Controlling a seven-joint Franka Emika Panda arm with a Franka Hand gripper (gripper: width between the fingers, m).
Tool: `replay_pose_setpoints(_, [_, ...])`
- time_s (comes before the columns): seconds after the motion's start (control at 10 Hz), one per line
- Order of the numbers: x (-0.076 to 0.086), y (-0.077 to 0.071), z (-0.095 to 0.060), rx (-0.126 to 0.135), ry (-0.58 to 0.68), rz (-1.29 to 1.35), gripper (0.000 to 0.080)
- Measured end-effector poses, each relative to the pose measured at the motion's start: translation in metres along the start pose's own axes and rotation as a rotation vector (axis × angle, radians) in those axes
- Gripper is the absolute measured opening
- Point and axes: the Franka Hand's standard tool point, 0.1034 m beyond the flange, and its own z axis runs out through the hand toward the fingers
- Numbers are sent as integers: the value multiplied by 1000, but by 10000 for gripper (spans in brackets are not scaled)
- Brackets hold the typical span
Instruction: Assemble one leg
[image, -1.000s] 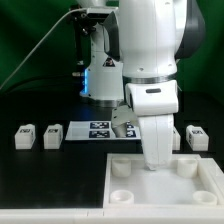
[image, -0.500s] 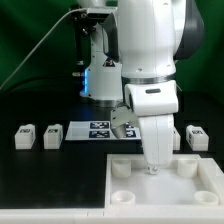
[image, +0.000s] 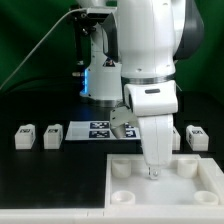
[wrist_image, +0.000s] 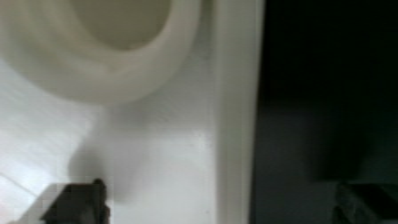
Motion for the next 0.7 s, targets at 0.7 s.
replay_pose_setpoints(0.7, [7,-5,-23,-28,-7,114,649])
